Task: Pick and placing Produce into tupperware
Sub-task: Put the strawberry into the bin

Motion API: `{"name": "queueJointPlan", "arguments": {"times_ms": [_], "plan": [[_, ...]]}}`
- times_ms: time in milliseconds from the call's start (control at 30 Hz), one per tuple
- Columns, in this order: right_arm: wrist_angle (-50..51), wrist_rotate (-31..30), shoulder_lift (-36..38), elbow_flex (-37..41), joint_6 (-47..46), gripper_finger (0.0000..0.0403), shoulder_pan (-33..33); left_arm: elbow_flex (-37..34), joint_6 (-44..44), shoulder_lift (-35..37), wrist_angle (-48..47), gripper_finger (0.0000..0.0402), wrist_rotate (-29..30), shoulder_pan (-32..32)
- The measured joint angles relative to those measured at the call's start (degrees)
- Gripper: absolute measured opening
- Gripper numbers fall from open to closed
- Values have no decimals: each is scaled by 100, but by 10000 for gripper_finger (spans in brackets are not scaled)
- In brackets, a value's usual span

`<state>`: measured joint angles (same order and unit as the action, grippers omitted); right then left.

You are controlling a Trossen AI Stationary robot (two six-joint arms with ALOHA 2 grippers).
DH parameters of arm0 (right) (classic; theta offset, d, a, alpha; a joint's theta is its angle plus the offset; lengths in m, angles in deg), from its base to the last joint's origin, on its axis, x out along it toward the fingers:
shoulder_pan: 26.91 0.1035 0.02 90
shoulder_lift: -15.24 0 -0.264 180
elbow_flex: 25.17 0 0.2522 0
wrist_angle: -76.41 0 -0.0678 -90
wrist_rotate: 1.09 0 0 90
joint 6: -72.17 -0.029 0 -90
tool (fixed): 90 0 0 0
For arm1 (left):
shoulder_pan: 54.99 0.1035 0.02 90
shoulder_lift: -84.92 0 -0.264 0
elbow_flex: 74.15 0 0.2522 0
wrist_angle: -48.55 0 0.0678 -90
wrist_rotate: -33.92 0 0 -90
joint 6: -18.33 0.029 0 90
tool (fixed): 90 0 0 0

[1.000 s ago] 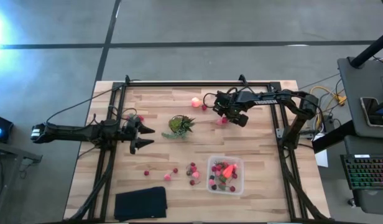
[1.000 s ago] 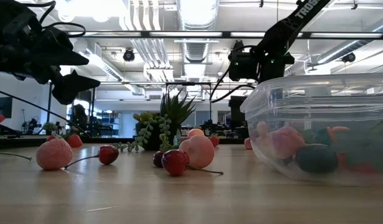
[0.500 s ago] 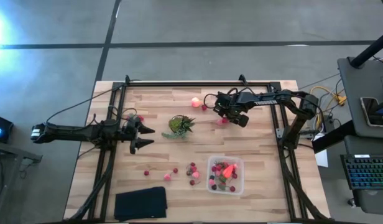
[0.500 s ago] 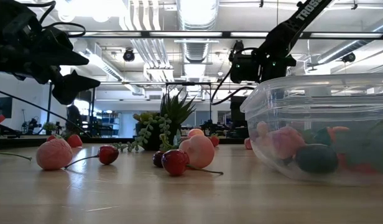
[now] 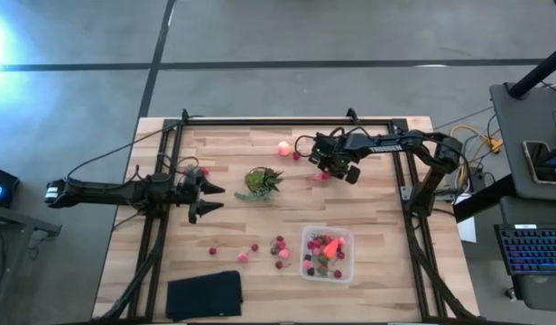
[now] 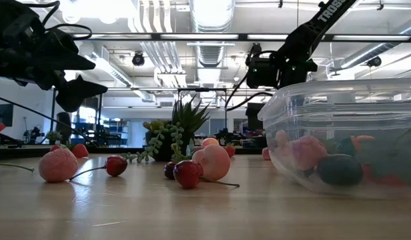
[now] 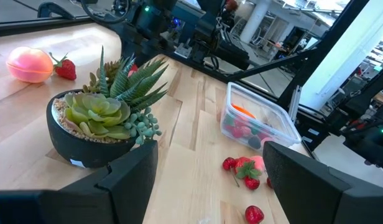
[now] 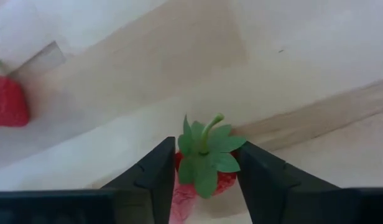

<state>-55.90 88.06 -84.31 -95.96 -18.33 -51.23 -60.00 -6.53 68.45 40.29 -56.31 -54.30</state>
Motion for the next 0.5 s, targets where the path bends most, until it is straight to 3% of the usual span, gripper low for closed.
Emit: {"name": "queueJointPlan", "arguments": {"times_ms": [500], "plan": [[161,215,55,-571,505,146,35,0,2,0,0,277,0,0]]}}
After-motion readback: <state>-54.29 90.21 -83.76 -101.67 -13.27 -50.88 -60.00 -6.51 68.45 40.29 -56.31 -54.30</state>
